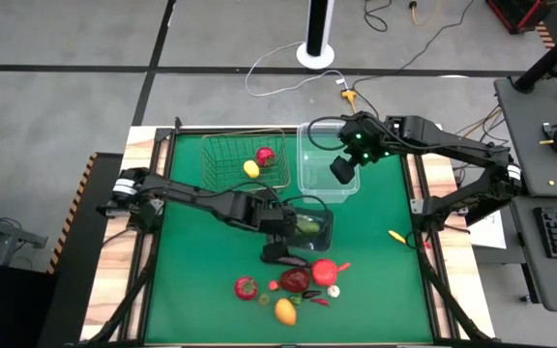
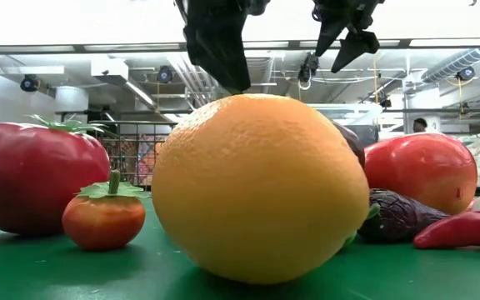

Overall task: Sort produce into baskets
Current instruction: Put the apple into the wire basket

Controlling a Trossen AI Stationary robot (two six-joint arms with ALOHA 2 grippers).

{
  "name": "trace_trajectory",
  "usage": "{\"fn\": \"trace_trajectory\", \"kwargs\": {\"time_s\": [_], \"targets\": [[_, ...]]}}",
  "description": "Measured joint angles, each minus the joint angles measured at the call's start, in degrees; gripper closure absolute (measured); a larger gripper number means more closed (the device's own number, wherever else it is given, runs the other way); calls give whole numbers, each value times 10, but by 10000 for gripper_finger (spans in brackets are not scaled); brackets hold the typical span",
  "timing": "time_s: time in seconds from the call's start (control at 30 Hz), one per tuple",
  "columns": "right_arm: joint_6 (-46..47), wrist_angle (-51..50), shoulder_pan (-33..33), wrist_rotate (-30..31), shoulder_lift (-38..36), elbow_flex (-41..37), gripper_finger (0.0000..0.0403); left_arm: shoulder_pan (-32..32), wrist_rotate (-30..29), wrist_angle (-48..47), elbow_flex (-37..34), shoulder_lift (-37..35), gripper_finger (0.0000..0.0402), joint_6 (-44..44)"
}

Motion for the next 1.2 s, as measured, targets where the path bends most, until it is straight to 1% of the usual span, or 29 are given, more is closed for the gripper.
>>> {"fn": "trace_trajectory", "kwargs": {"time_s": [0.2,0.37,0.47,0.57,0.7,0.8,0.87,0.93,1.0,1.1,1.13,1.17,1.2], "targets": [[8,-8,0,-1,-12,0,78,0,0,0,0,-1,178,-16],[69,-40,11,-15,-41,0,78,-5,1,-1,-1,-17,176,-43],[120,-58,39,-17,-61,0,78,-12,0,-5,-1,-37,176,-51],[181,-61,90,-29,-78,0,78,-22,-30,-32,-1,-66,181,-65],[287,-57,187,-31,-81,0,78,-38,-70,-59,-1,-116,197,-72],[385,-56,272,-25,-63,0,78,-46,-92,-63,-2,-154,208,-40],[452,-56,330,-25,-42,0,78,-49,-115,-65,-3,-180,214,-2],[517,-55,381,-25,-13,0,78,-48,-125,-59,-3,-208,218,35],[571,-56,424,-26,18,0,78,-47,-120,-36,-3,-242,221,57],[636,-56,470,-26,67,0,78,-56,-110,11,-3,-302,224,55],[656,-55,482,-28,84,0,78,-61,-99,11,-2,-323,225,49],[674,-54,489,-30,97,0,78,-66,-77,5,-2,-340,225,46],[688,-51,494,-30,111,0,78,-69,-42,2,-2,-356,225,45]]}}
